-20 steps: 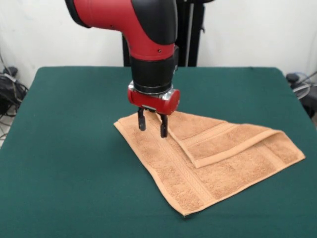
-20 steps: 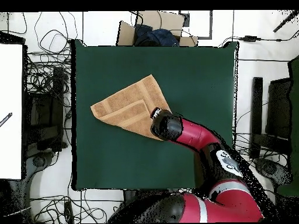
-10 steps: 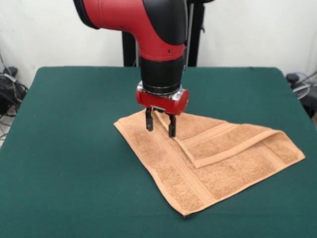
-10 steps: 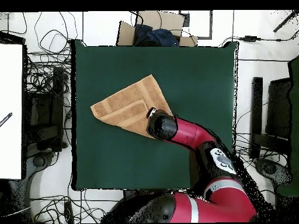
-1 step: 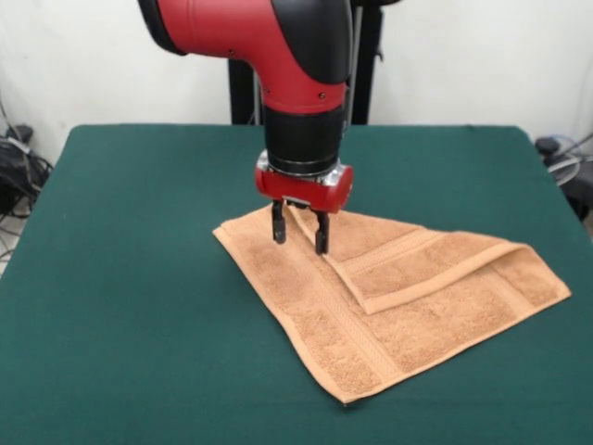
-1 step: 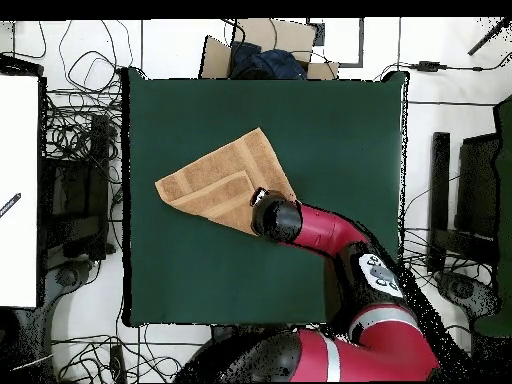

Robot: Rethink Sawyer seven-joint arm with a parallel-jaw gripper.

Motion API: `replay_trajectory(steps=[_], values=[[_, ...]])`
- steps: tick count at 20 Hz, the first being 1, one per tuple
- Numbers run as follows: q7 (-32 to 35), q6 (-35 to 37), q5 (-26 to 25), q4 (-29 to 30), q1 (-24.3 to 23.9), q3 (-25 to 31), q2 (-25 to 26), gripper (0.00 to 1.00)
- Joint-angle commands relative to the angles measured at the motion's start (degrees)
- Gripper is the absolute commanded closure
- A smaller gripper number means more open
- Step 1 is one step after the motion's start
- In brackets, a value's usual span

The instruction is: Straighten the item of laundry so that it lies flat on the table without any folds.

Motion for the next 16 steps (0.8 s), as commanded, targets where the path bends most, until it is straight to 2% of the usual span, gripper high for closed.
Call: replay_trajectory(steps=[1,11,16], values=[[0.4,1.3,-3.8,-1.3,0.6,5.5,2.2,0.00],[2.5,1.5,-3.6,-1.3,2.6,5.2,1.8,0.00],[4.0,2.2,-2.9,-0.3,4.4,3.5,-0.3,0.00]])
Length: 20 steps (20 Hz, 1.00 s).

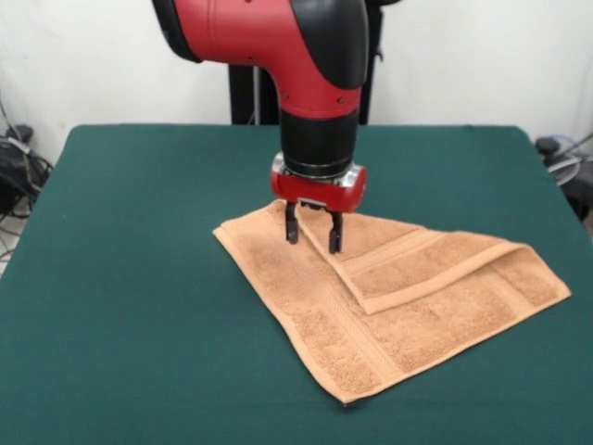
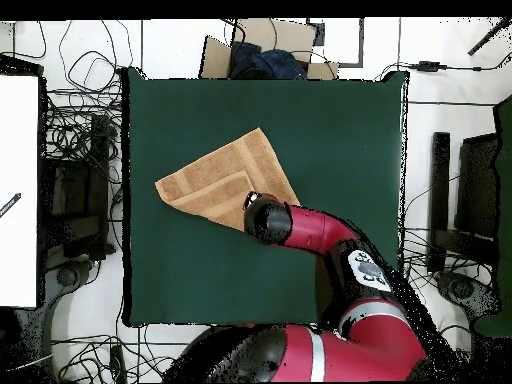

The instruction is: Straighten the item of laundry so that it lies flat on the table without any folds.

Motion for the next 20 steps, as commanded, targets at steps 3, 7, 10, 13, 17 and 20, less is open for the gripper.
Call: replay_trajectory(steps=[3,7,10,13,17,20], values=[[4.3,2.8,-0.9,0.0,3.2,3.2,-1.9,0.00],[4.6,2.6,-0.7,-0.2,3.6,3.0,-1.8,0.00],[4.3,2.3,-0.7,-0.9,3.5,3.1,-1.0,0.00],[3.5,1.7,-1.1,-2.3,2.9,3.5,1.3,0.00],[2.5,0.5,-1.6,-4.1,1.8,4.4,4.6,0.00],[2.9,-0.1,-1.6,-4.1,1.8,4.2,4.9,0.00]])
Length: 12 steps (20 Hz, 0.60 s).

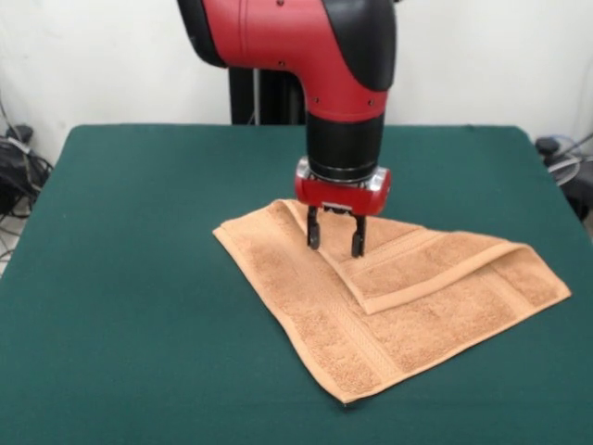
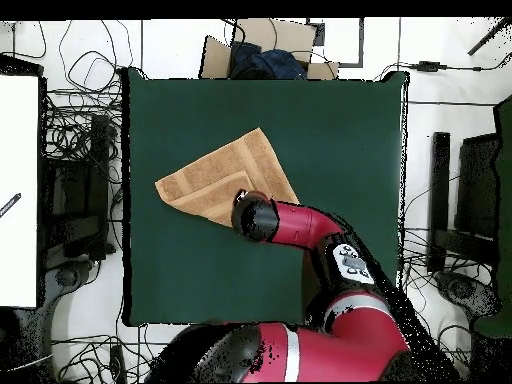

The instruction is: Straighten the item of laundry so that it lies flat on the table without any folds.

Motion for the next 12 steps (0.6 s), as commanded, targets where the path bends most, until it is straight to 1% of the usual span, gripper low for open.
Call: replay_trajectory(steps=[1,8,12], values=[[3.1,-0.3,-1.6,-3.0,-0.6,3.9,4.1,0.00],[5.2,-3.0,-2.3,-3.5,2.4,0.1,3.1,0.00],[5.2,-3.1,-2.3,-3.5,2.8,-0.4,2.8,0.00]])
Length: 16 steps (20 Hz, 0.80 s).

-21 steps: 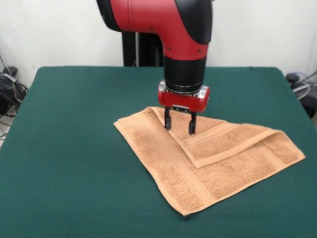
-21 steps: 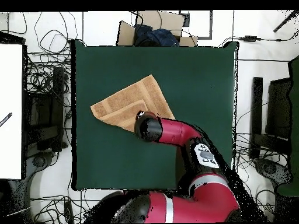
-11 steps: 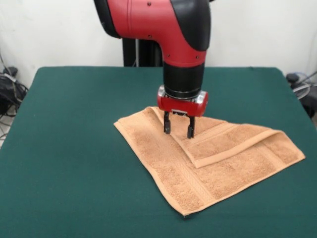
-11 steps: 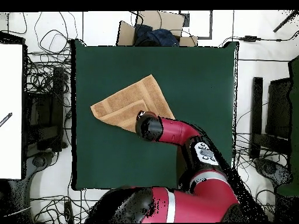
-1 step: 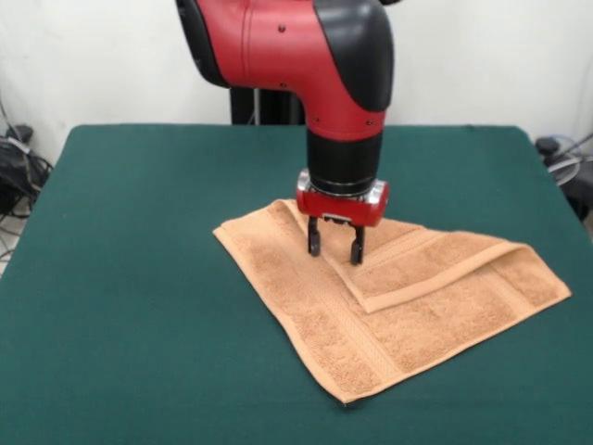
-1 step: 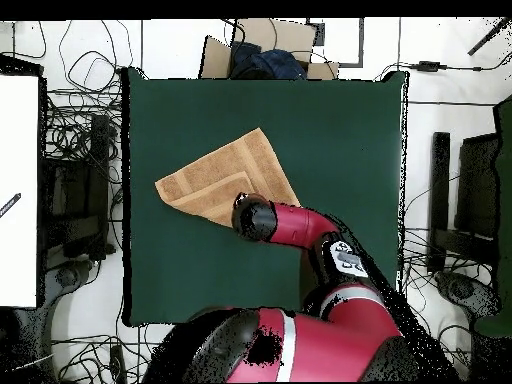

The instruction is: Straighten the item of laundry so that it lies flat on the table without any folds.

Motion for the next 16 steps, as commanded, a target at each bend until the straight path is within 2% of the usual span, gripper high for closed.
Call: replay_trajectory(steps=[1,11,16], values=[[5.0,-2.9,-2.4,-2.3,1.7,0.5,0.2,0.00],[4.3,-1.2,-2.0,-1.9,1.1,1.8,-0.2,0.00],[1.9,5.1,-1.7,-3.2,1.2,1.7,-4.3,0.00]])
